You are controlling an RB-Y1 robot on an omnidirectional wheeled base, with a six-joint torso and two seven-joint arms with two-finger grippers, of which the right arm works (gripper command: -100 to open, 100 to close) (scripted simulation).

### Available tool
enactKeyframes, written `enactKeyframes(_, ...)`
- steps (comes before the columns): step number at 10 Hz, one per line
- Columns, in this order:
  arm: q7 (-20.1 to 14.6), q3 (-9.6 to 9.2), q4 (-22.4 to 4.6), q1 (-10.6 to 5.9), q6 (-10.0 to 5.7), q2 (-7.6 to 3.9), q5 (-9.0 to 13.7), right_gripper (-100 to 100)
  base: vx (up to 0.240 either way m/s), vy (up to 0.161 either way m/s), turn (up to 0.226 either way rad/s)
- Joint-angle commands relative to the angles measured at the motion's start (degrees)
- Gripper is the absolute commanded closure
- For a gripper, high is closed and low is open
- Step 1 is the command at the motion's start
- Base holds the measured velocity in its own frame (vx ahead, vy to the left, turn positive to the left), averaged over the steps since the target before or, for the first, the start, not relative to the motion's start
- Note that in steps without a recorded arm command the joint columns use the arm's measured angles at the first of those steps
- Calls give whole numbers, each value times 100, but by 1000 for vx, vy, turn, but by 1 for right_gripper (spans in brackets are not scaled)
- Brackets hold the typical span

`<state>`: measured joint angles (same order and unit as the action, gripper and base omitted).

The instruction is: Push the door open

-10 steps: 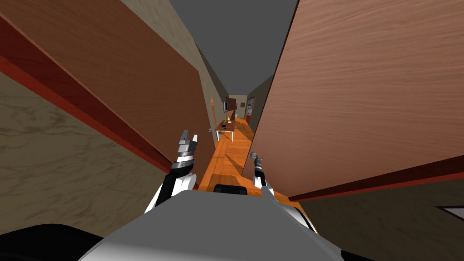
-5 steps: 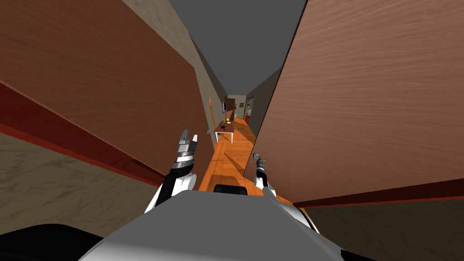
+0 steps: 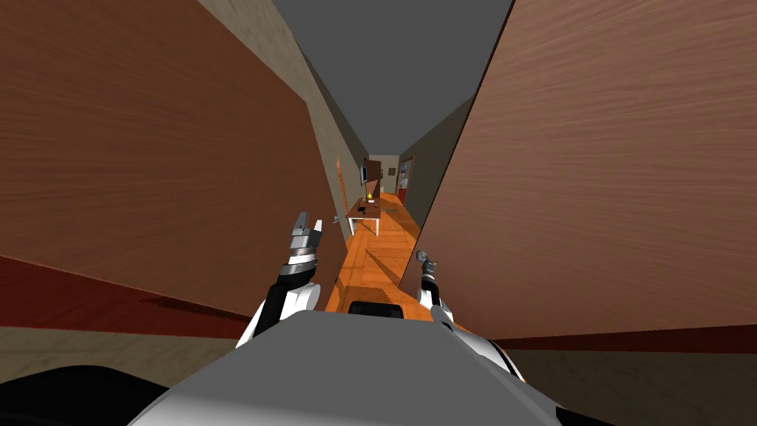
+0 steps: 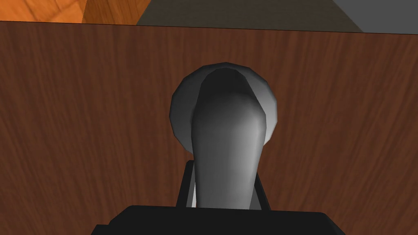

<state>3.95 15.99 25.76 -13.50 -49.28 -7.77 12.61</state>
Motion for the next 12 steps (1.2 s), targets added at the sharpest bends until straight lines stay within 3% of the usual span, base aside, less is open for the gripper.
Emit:
enactKeyframes(1, 36, 90, 151, 70, 49, -32, 55, 100, 165, 50, -65)
enactKeyframes(7, 94, 239, 154, 117, 76, -62, 148, 100, 123, 32, -38)
enactKeyframes(12, 187, 502, 94, 140, 15, -146, 331, 100, 175, -13, -34)
